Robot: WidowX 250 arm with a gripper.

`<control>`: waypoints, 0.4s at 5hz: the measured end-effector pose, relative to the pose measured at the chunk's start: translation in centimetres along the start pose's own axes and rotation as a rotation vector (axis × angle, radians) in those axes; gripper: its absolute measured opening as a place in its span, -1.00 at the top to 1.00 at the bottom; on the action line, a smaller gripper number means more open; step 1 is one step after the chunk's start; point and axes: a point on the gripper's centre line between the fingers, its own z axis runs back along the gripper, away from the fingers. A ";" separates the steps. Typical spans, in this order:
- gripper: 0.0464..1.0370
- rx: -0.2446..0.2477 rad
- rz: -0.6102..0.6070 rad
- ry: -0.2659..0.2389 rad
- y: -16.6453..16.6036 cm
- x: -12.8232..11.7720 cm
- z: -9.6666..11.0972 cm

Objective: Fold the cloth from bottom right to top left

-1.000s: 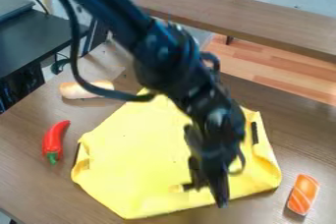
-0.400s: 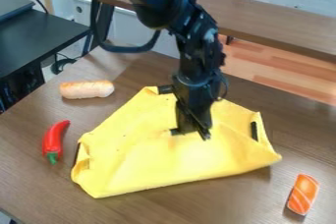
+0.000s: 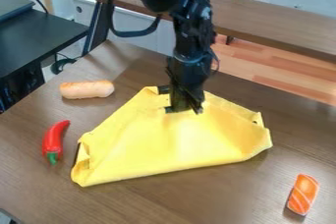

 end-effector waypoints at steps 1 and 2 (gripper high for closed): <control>0.99 0.019 0.000 0.021 2.3 1.0 -0.4; 0.99 0.089 -0.030 0.047 4.0 1.6 -0.3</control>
